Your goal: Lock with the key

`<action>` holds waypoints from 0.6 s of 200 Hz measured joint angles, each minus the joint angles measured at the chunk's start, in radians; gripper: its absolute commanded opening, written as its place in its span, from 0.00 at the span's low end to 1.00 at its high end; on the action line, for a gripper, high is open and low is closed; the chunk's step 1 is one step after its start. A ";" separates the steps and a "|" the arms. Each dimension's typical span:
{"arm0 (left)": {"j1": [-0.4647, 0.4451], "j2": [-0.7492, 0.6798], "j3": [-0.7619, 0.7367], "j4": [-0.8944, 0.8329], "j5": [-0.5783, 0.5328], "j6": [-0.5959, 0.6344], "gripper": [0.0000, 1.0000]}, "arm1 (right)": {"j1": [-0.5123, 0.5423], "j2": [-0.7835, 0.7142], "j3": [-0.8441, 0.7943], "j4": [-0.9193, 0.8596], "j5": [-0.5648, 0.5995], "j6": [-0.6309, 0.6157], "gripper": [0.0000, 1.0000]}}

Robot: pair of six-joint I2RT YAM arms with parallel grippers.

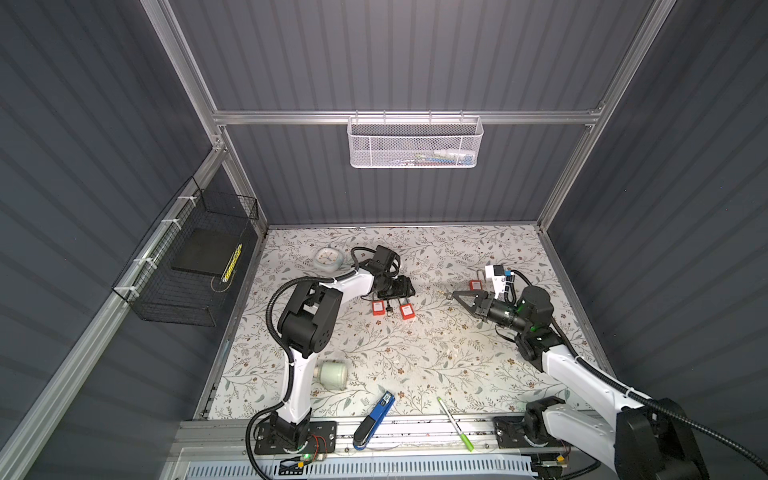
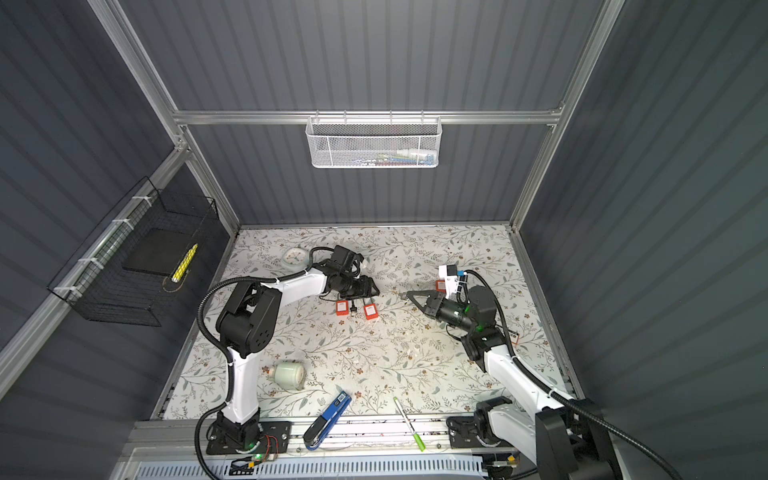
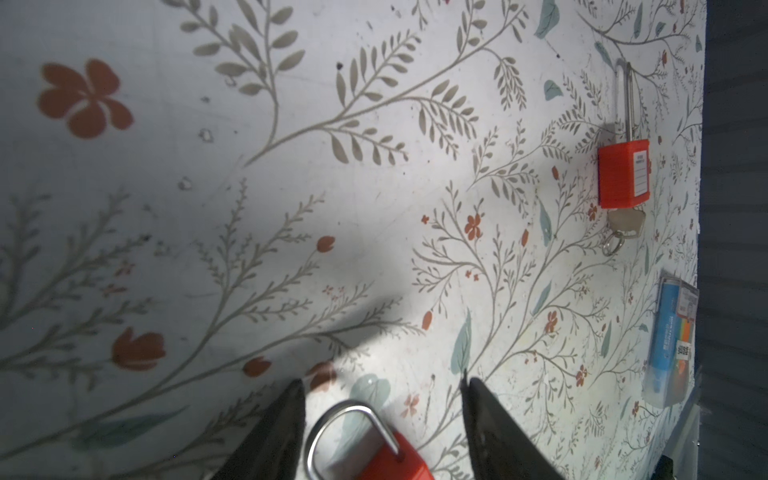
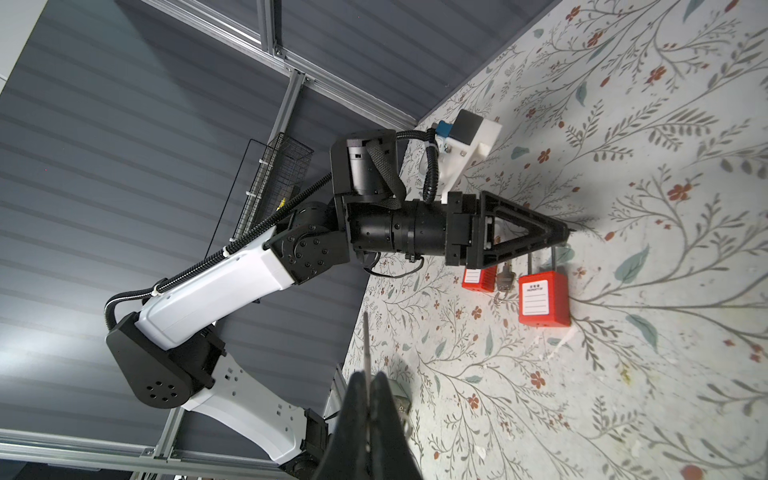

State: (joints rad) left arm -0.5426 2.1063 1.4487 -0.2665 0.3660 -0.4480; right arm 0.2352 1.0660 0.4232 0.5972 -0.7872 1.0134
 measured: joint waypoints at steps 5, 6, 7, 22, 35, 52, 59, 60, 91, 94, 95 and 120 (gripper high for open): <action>0.000 0.000 0.000 0.000 0.000 0.000 0.63 | 0.000 -0.001 -0.003 -0.001 0.003 0.000 0.00; 0.000 0.000 0.000 0.000 0.001 0.000 0.63 | 0.000 -0.001 -0.004 -0.001 0.004 -0.001 0.00; 0.000 0.000 0.000 0.000 0.001 0.000 0.63 | 0.000 -0.001 -0.005 -0.001 0.004 -0.001 0.00; 0.000 0.000 0.000 0.000 0.008 -0.004 0.63 | -0.001 -0.001 -0.014 -0.010 0.009 -0.001 0.00; 0.000 0.000 0.000 0.003 0.021 -0.008 0.64 | -0.002 -0.001 -0.019 -0.018 0.011 -0.001 0.00; 0.000 0.000 0.001 0.004 0.028 -0.008 0.64 | -0.003 -0.001 -0.019 -0.023 0.015 -0.001 0.00; 0.000 0.000 0.003 0.003 0.026 -0.008 0.65 | -0.003 -0.001 -0.019 -0.023 0.016 -0.001 0.00; 0.000 0.000 0.003 0.002 0.025 -0.009 0.65 | -0.003 -0.001 -0.019 -0.023 0.017 -0.001 0.00; -0.003 -0.004 0.005 -0.006 -0.025 -0.011 0.70 | -0.003 0.000 -0.019 -0.023 0.021 -0.002 0.00; -0.005 -0.007 0.005 -0.008 -0.035 -0.009 0.70 | -0.004 0.000 -0.019 -0.023 0.022 -0.002 0.00; -0.005 -0.008 0.005 -0.009 -0.036 -0.009 0.70 | -0.004 0.001 -0.019 -0.023 0.022 -0.002 0.00; -0.015 -0.044 0.003 -0.042 -0.101 0.005 0.70 | -0.007 0.003 -0.019 -0.023 0.025 -0.005 0.00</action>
State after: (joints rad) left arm -0.5575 2.0621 1.4513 -0.3088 0.2646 -0.4427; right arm 0.2283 1.0687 0.4038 0.5739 -0.7624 1.0088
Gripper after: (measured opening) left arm 0.697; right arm 0.045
